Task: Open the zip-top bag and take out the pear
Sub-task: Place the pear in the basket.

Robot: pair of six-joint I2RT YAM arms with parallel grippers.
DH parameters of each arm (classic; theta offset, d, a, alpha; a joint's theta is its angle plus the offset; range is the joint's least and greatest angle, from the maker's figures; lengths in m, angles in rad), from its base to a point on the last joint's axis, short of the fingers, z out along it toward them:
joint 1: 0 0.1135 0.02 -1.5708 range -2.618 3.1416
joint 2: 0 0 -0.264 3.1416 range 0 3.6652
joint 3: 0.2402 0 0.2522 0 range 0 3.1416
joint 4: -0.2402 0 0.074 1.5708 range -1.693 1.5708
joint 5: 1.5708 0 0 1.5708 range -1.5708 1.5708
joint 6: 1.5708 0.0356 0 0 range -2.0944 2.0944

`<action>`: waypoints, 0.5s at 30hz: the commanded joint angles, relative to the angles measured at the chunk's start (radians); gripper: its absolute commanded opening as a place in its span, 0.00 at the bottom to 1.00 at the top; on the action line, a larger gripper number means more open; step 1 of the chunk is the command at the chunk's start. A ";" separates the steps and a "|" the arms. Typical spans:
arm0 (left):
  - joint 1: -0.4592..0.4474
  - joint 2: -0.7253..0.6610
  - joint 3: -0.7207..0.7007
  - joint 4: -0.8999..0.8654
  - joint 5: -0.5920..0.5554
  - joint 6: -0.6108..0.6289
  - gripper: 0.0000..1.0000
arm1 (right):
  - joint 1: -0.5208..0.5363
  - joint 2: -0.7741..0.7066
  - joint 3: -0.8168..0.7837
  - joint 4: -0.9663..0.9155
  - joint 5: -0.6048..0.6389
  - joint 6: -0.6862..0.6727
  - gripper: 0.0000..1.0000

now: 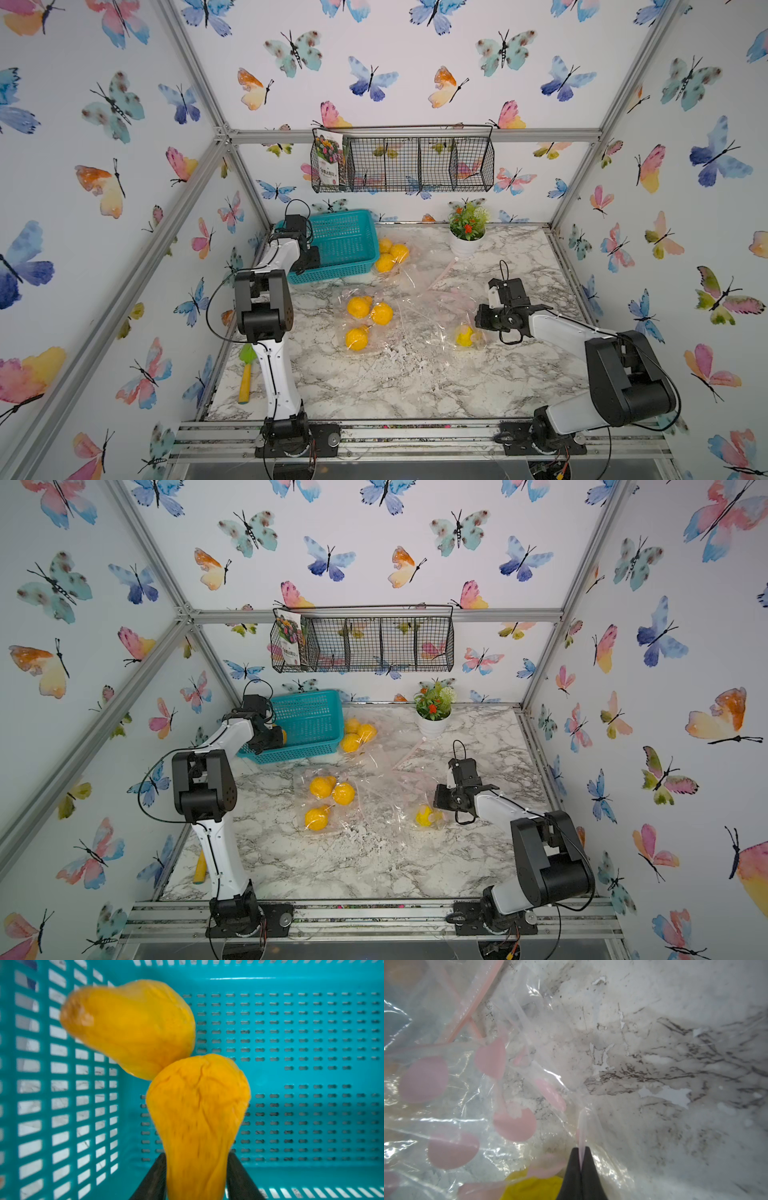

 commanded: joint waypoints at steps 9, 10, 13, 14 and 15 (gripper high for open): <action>-0.006 -0.294 -0.174 0.012 0.085 0.004 0.56 | -0.005 -0.007 0.065 -0.049 -0.020 -0.016 0.03; -0.010 -0.327 -0.199 0.017 0.108 0.003 0.56 | -0.004 -0.009 0.065 -0.048 -0.020 -0.014 0.03; -0.039 -0.433 -0.269 0.024 0.184 -0.006 0.55 | -0.005 -0.010 0.062 -0.045 -0.027 -0.005 0.02; -0.061 -0.470 -0.297 0.026 0.208 -0.008 0.55 | -0.005 -0.008 0.059 -0.042 -0.030 -0.002 0.02; -0.084 -0.510 -0.325 0.025 0.229 -0.011 0.54 | -0.004 -0.005 0.057 -0.041 -0.035 0.001 0.02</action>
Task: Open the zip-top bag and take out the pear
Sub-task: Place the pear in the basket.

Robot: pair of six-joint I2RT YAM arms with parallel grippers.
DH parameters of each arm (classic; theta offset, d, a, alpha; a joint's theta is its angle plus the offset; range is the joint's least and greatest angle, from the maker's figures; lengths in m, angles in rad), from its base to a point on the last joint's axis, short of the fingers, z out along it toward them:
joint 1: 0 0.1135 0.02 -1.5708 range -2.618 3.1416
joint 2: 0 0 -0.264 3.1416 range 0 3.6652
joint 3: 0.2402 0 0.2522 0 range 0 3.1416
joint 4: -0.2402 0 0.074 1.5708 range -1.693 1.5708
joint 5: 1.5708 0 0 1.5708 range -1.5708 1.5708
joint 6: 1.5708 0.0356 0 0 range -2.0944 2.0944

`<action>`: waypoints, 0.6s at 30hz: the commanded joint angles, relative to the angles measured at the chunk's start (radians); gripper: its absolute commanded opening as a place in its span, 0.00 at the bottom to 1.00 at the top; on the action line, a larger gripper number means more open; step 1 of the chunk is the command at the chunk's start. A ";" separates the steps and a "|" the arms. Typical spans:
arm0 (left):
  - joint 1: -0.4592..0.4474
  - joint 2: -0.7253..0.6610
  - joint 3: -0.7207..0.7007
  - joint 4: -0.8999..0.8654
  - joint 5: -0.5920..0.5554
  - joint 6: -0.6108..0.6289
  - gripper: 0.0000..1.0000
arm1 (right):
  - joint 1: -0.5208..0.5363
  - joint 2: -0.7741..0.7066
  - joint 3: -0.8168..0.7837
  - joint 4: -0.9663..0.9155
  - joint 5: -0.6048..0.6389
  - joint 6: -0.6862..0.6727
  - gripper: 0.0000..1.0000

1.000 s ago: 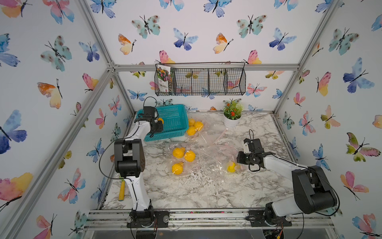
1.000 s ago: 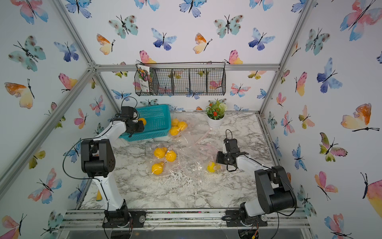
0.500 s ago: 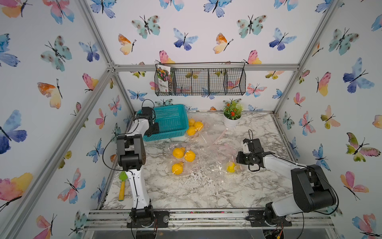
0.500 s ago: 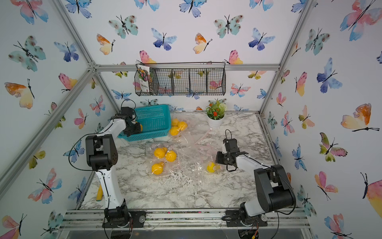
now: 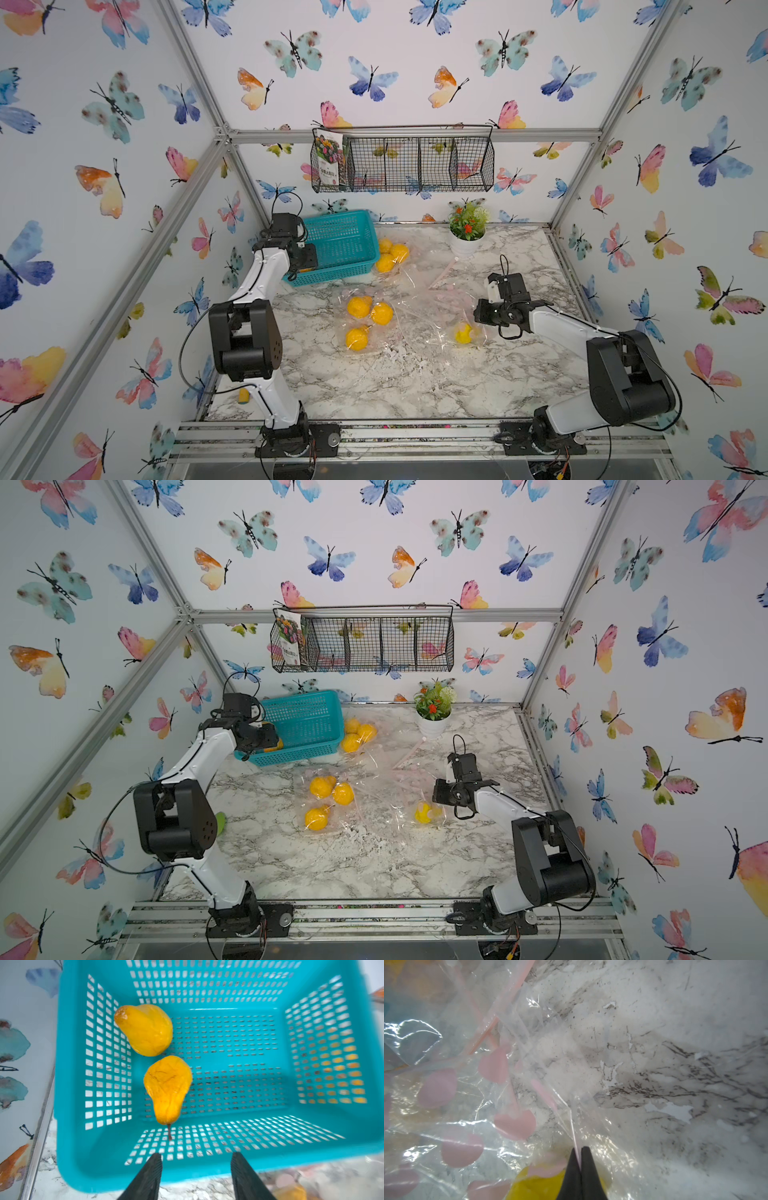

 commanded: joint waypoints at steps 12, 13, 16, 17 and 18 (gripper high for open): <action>-0.549 -0.525 -0.509 0.182 0.136 -0.307 0.40 | -0.005 -0.021 -0.033 0.003 -0.041 0.050 0.03; -0.596 -0.533 -0.525 0.188 0.116 -0.328 0.39 | -0.005 -0.021 -0.036 0.006 -0.043 0.053 0.02; -0.735 -0.540 -0.573 0.215 0.068 -0.411 0.38 | -0.005 -0.021 -0.042 0.007 -0.049 0.059 0.03; -0.766 -0.541 -0.592 0.241 0.073 -0.440 0.37 | -0.005 -0.024 -0.046 0.007 -0.049 0.063 0.03; -0.798 -0.539 -0.608 0.269 0.074 -0.465 0.37 | -0.005 -0.027 -0.048 0.010 -0.050 0.066 0.02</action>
